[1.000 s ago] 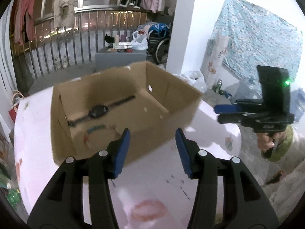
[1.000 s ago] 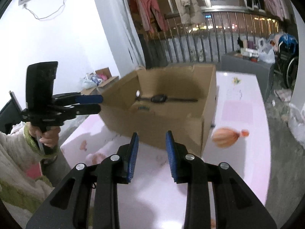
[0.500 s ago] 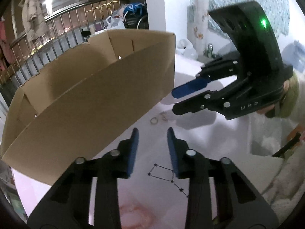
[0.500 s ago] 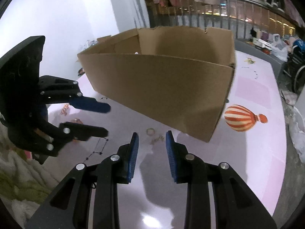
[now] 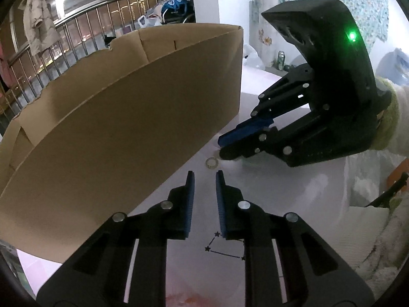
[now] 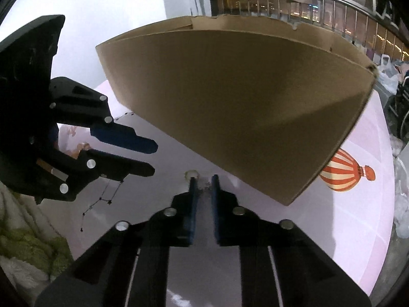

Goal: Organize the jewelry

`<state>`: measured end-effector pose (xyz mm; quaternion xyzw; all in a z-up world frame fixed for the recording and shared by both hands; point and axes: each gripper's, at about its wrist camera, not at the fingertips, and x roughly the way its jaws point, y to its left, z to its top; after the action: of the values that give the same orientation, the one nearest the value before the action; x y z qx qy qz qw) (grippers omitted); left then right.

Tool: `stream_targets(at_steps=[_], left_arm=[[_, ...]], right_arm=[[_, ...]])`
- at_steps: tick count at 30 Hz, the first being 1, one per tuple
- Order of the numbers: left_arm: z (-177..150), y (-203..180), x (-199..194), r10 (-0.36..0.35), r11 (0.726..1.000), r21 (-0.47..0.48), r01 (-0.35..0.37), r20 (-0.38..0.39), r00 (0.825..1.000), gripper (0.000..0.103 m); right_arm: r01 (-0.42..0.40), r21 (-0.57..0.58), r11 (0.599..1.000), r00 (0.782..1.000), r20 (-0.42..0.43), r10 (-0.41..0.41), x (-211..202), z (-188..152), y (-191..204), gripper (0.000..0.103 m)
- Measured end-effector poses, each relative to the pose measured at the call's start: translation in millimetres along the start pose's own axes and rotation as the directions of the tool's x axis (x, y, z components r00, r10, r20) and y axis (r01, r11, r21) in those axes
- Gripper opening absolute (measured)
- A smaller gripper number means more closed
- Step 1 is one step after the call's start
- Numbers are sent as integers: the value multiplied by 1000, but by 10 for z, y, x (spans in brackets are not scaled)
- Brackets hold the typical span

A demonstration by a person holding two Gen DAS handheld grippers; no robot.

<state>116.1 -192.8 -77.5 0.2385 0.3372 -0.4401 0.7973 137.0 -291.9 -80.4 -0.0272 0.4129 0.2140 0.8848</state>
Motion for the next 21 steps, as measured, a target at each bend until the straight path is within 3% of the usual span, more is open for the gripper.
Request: stream_targets(at_steps=[7,18,21], left_arm=[[30,5,63,-3,1000,8,3,-5,1000,16],[40,-6,159,-22,999,33,23,-22,1000,16],[31,-17,196,-20,999,43,21,-37,999,11]], right_arm=[[0,-3,1000,1000,-11,0,-103,-122,102,3],[-9,96,995,1000,8,8,-348,-441,132,3],[-7,105,994,1000,15,6,-374,-484,144,3]])
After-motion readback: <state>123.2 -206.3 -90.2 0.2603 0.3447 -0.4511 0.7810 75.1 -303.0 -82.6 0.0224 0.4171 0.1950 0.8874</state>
